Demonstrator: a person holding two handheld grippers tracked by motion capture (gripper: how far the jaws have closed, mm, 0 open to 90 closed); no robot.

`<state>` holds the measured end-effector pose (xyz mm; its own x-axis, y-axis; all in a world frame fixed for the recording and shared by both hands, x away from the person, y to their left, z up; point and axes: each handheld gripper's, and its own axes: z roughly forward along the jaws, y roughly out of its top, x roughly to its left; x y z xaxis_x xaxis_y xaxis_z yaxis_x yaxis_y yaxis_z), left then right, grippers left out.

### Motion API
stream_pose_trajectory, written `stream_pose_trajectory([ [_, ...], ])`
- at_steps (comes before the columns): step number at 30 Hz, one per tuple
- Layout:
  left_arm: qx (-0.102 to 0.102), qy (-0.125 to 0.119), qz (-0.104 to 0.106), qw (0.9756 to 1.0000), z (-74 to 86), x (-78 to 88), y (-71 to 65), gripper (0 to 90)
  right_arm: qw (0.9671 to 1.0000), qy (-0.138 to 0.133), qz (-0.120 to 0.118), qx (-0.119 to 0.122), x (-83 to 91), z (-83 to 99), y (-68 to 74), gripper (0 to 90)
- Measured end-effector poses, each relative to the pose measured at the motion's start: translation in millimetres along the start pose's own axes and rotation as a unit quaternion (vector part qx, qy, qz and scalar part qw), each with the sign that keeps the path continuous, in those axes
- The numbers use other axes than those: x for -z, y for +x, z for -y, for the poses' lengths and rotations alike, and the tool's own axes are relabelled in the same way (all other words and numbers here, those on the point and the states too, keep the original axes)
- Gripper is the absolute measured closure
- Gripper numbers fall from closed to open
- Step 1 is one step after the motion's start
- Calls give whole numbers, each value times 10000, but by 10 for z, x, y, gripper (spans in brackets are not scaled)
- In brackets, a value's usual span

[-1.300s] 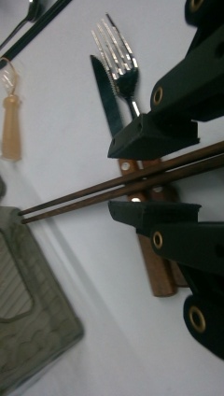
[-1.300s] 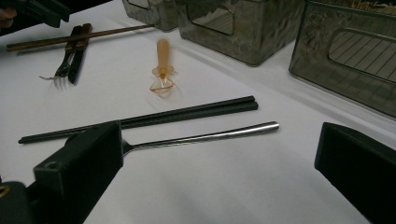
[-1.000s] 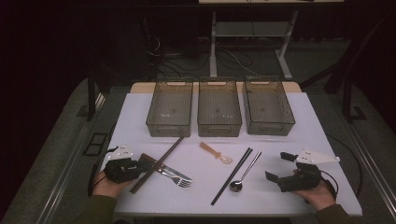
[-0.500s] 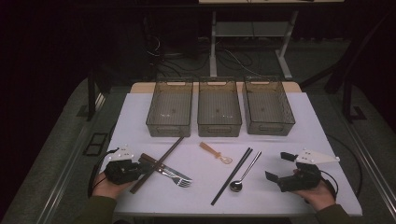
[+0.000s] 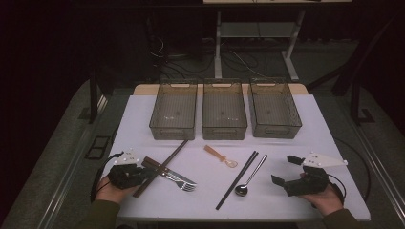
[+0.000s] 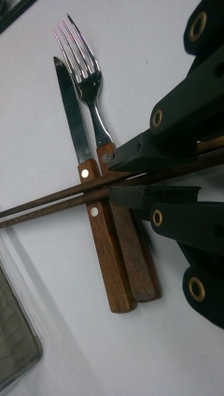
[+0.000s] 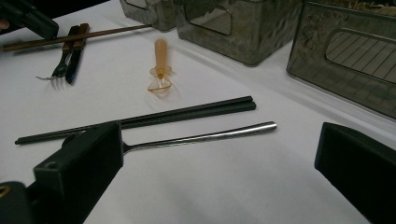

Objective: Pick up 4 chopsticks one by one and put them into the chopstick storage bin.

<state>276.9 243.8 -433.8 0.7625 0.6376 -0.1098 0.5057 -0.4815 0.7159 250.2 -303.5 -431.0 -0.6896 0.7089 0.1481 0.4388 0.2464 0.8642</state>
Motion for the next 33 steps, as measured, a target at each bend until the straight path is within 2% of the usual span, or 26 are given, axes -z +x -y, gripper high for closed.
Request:
stream_pose_trajectory([
  [4, -44, 54, -37, 10000, 3, 4, 10, 803, 10000, 3, 1, -1, 0, 1, -1, 12],
  [9, -2, 56, -81, 10000, 12, 2, 16, 803, 10000, 0, -1, 3, 0, 0, 1, 12],
  [33, -31, 306, -123, 9995, 33, -58, 26, 806, 10000, -4, -7, 1, 1, -1, 1, 12],
])
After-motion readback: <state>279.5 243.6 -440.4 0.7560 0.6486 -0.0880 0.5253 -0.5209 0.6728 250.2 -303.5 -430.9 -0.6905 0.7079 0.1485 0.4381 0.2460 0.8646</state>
